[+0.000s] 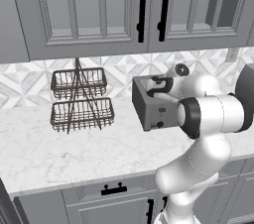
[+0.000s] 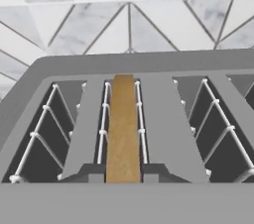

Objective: Start the toaster. Once the lever pops up, take the bread to the plate on the dining counter.

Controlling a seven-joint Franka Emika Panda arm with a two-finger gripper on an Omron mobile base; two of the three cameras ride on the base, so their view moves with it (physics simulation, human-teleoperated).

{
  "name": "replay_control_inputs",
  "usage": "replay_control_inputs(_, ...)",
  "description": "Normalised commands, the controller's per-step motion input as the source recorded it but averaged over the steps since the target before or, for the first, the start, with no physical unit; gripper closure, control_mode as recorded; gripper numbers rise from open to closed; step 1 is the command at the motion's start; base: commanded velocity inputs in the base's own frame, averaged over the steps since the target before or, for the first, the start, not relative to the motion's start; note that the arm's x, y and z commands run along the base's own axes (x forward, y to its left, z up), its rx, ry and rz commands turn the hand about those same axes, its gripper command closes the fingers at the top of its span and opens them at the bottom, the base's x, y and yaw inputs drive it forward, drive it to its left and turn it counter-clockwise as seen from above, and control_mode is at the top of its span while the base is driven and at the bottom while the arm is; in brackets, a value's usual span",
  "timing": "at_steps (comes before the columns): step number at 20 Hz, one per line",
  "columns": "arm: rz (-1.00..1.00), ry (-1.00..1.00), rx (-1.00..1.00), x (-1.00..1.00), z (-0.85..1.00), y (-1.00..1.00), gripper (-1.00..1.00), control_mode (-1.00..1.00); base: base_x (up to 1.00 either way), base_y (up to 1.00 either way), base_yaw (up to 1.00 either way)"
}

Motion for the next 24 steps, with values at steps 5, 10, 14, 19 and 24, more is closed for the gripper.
replay_control_inputs(5, 0.00, -0.10, 0.03, -0.37, 0.00, 0.00, 1.00, -1.00, 0.00, 0.00, 0.00)
replay_control_inputs(10, 0.00, -0.10, 0.03, -0.17, 0.21, 0.00, 1.00, -1.00, 0.00, 0.00, 0.00)
replay_control_inputs(14, 0.00, -0.09, 0.04, -0.14, 0.76, 0.00, 1.00, -1.00, 0.00, 0.00, 0.00)
replay_control_inputs(19, -0.05, -0.11, 0.03, -0.64, 0.50, 0.03, 1.00, -1.00, 0.00, 0.00, 0.00)
replay_control_inputs(24, -0.04, -0.04, 0.04, -0.44, 0.30, 0.20, 1.00, -1.00, 0.00, 0.00, 0.00)
